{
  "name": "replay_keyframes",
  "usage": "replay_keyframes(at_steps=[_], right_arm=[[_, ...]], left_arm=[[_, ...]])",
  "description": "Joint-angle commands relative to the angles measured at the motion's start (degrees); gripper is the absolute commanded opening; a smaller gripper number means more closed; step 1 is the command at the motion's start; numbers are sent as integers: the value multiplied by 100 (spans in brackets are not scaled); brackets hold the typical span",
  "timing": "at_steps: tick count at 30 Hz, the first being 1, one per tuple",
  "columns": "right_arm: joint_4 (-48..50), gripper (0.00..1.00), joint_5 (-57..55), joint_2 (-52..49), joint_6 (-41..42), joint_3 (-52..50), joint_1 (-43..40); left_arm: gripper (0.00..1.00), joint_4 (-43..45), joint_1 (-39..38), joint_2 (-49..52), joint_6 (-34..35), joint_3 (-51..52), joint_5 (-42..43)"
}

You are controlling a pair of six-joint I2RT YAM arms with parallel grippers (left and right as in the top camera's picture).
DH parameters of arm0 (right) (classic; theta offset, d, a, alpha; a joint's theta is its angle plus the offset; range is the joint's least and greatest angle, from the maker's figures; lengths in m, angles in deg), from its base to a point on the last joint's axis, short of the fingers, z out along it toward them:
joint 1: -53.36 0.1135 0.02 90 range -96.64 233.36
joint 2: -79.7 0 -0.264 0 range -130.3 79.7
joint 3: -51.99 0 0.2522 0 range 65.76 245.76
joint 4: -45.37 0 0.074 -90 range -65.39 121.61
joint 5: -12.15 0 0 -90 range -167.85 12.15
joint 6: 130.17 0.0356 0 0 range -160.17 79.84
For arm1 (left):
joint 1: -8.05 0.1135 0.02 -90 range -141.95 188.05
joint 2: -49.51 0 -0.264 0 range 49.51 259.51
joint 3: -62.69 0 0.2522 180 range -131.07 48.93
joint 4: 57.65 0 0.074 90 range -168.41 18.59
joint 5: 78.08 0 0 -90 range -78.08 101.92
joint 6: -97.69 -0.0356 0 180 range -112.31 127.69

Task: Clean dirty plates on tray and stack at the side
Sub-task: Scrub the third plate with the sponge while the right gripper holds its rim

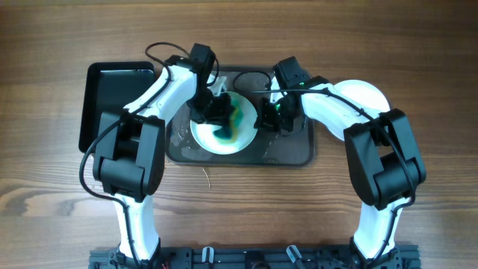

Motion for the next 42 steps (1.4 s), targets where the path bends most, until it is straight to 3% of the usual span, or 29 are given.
replay_keyframes(at_steps=[1,5,9,14,18,24,26,31,34,42], right_arm=[[7,4,-146,-79,-2,-33,-17],[-4,4,-146,-79,-9,-33,-17],[-7,4,-146,-79,-15,-33,-17],[-7,4,-146,-79,-15,-33,-17],[-7,4,-146,-79,-15,-33,-17],[-7,4,-146,-79,-15,-33,-17],[-4,4,-146,-79,-15,-33,-17],[-7,4,-146,-79,-20,-33,-17],[-7,4,-146,-79,-17,-33,-17],[-7,4,-149,-79,-17,-33,-17]], left_arm=[[4,549,-44,96,111,57,-136],[4,776,-44,96,1110,57,-1996],[4,369,-48,96,2090,57,-3668],[4,-317,-48,96,2588,57,-4562],[4,-601,-48,96,2640,57,-3707],[4,-313,-48,96,527,57,291],[4,-197,-48,96,240,57,859],[4,111,-28,96,236,57,763],[4,319,-4,96,254,57,293],[4,131,-4,94,1272,52,-3580]])
